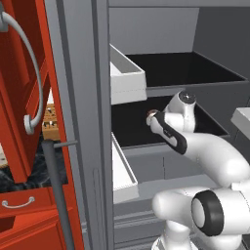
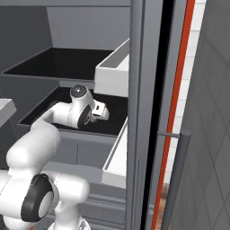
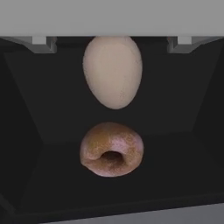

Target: Pick the egg and butter from the fridge and place them by the bowl for mixing.

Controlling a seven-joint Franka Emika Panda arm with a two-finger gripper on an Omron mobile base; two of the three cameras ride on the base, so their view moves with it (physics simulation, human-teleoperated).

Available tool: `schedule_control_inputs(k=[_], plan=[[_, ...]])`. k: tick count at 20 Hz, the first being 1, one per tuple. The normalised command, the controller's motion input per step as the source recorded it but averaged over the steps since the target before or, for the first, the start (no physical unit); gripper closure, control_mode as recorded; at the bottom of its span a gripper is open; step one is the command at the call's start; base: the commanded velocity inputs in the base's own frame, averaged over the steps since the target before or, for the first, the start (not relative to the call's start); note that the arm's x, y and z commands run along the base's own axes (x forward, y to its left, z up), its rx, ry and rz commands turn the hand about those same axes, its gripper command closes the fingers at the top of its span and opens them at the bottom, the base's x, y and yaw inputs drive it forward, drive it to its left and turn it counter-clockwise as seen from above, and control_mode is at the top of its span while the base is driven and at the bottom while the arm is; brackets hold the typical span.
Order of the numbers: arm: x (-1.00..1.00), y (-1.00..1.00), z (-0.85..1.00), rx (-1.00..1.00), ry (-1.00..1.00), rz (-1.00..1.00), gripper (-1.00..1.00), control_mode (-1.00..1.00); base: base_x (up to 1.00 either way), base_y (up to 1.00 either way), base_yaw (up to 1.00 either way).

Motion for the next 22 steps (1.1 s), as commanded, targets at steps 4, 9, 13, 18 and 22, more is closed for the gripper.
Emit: schedule_control_inputs(k=[4, 9, 13, 18, 22], plan=[[0.08, 0.00, -0.29, 0.00, 0.00, 0.00, -1.00, -1.00, 0.00, 0.00, 0.00], [0.15, 0.00, -0.11, 0.00, 0.00, 0.00, -1.00, -1.00, 0.00, 0.00, 0.00], [0.24, 0.00, -0.08, 0.00, 0.00, 0.00, -1.00, -1.00, 0.00, 0.00, 0.00], [0.13, 0.00, -0.07, 0.00, 0.00, 0.00, 1.00, -1.00, 0.00, 0.00, 0.00], [0.01, 0.00, -0.08, 0.00, 0.00, 0.00, 1.00, -1.00, 0.00, 0.00, 0.00]])
